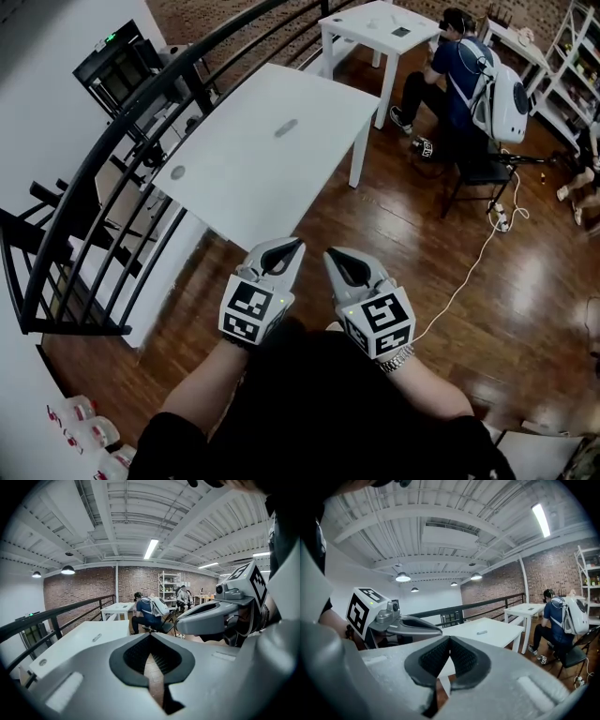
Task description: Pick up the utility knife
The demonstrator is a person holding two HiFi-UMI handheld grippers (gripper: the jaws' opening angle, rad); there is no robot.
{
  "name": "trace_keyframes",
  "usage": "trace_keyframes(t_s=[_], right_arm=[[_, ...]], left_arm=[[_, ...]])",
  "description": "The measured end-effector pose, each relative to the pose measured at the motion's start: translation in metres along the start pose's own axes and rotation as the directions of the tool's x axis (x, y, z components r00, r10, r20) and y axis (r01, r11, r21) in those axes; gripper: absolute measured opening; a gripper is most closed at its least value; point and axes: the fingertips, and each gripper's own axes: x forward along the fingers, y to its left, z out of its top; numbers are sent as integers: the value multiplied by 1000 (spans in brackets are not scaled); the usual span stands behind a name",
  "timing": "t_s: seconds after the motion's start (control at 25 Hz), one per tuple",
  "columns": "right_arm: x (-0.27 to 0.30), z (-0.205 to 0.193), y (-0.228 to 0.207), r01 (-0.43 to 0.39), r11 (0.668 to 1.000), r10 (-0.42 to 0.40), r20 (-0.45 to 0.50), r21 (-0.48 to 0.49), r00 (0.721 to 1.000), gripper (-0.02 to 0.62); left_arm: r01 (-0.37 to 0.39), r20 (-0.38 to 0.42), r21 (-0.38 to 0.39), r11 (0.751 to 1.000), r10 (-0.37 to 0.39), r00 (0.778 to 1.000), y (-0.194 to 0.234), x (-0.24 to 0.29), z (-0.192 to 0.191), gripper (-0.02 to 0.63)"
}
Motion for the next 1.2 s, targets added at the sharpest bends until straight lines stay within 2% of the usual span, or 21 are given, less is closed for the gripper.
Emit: trace_keyframes(t_s=[0.32, 0.56, 0.92, 1.2], right_arm=[[17, -2, -42, -21, 1000, 21, -29, -22, 999, -8], [53, 3, -79, -44, 997, 40, -74, -56, 996, -8], [154, 49, -129, -117, 985, 99, -138, -129, 985, -8], [227, 77, -141, -188, 968, 162, -159, -166, 974, -8]], left_arm=[[-9, -1, -39, 999, 9, 1000, 10, 49, 0, 17], [-18, 12, -84, 996, 19, 1000, 42, 98, 1, 17], [-67, 6, -157, 985, 69, 998, 139, 160, 12, 17], [-121, 18, -182, 976, 126, 992, 202, 173, 25, 17]])
